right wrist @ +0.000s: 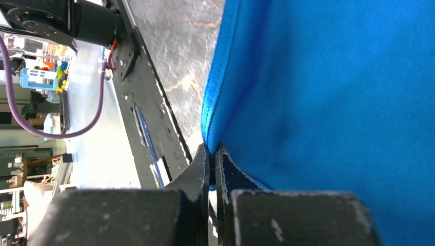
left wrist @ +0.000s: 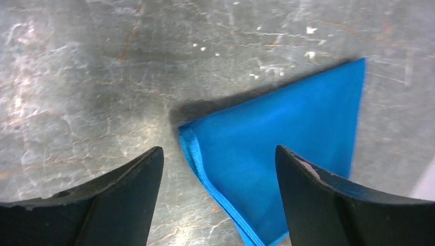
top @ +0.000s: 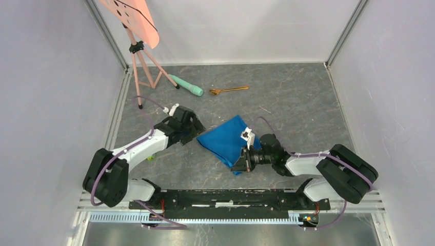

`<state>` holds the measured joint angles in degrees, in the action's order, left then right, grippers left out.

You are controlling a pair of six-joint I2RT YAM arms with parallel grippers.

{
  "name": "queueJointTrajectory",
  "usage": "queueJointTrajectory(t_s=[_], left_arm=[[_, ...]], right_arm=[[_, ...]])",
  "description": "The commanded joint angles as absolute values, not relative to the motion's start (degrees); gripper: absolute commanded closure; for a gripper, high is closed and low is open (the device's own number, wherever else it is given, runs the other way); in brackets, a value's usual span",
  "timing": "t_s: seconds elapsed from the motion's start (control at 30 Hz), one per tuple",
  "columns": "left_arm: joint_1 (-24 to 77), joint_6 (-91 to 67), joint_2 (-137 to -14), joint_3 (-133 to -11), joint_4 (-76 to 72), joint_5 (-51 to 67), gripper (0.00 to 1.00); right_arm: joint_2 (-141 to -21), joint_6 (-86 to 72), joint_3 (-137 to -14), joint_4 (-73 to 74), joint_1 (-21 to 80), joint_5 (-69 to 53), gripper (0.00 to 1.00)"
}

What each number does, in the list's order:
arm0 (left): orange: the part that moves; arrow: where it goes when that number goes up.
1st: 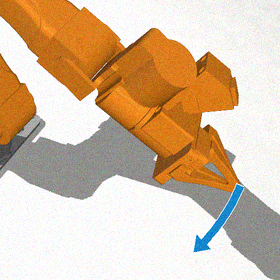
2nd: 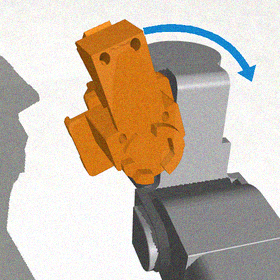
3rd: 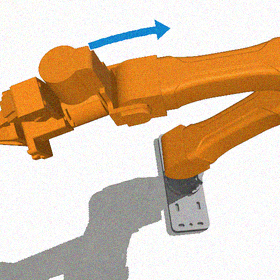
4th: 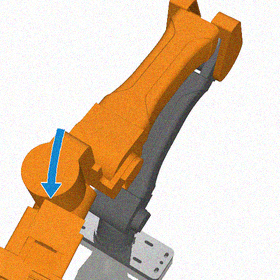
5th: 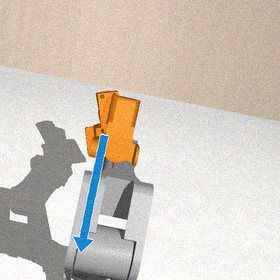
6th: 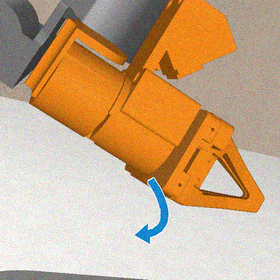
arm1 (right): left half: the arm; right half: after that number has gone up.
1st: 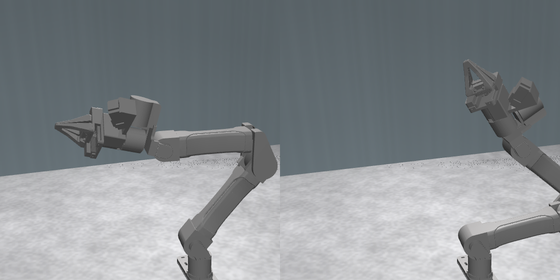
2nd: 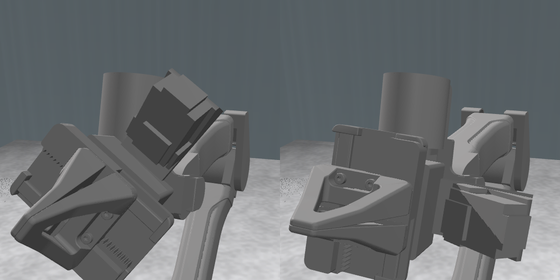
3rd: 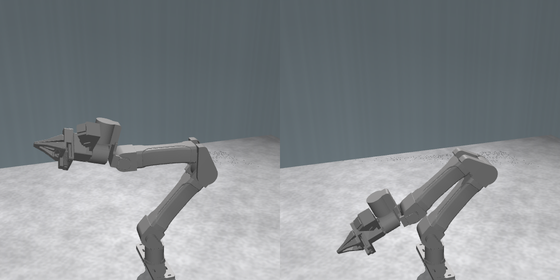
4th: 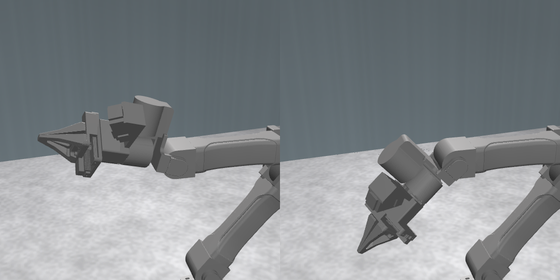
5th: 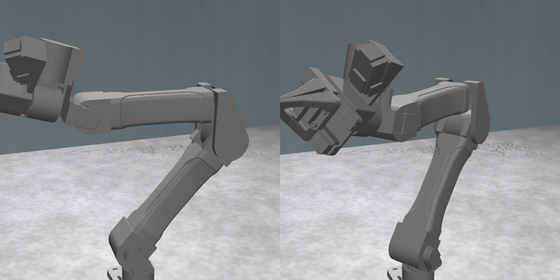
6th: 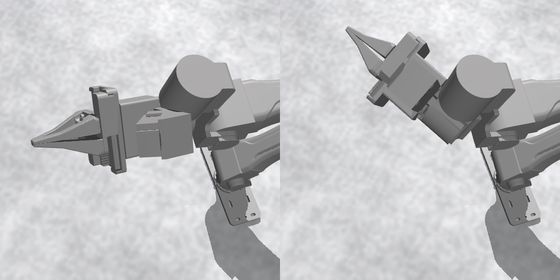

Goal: Fold the napkin into a case and place the utensils inside
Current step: Fold the upper triangle-folded napkin at the center of the board.

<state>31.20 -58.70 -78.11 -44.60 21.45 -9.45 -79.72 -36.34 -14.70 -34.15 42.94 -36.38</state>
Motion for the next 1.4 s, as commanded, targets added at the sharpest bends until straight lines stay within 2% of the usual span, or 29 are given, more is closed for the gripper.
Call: queueJointTrajectory(t_s=[0.0, 0.13, 0.3, 0.43, 1.0, 1.17, 1.3, 1.37], left_arm=[[27.2, -52.8, -72.6, -37.9, 3.8, 3.8, 0.1], [25.4, -54.1, -70.4, -30.4, -6.5, 10.0, 0.04], [20.0, -53.8, -75.0, -24.6, -20.2, 17.4, 0.04], [17.7, -52.7, -79.0, -23.1, -25.4, 19.6, 0.07], [17.7, -51.3, -85.5, -20.0, -30.9, 16.5, 0.21], [17.7, -53.4, -88.9, -20.0, -36.8, 18.0, 0.31], [17.7, -54.2, -89.1, -20.0, -38.7, 18.1, 0.48], [17.7, -52.8, -88.4, -21.0, -36.3, 17.4, 0.62]], right_arm=[[-80.3, -36.5, -19.0, -33.9, 43.5, -36.0, 1.0], [-79.0, -36.1, -20.7, -30.9, 44.0, -34.8, 0.99], [-77.8, -36.7, -20.7, -29.9, 44.4, -33.9, 1.0], [-76.6, -37.6, -20.6, -30.0, 44.4, -33.3, 1.0], [-73.0, -39.2, -21.3, -31.7, 44.4, -32.3, 0.99], [-73.2, -39.0, -21.5, -31.7, 44.4, -32.3, 1.0], [-73.3, -38.6, -20.8, -31.5, 44.4, -32.5, 0.99], [-73.5, -38.3, -20.0, -31.7, 44.5, -32.9, 1.0]])
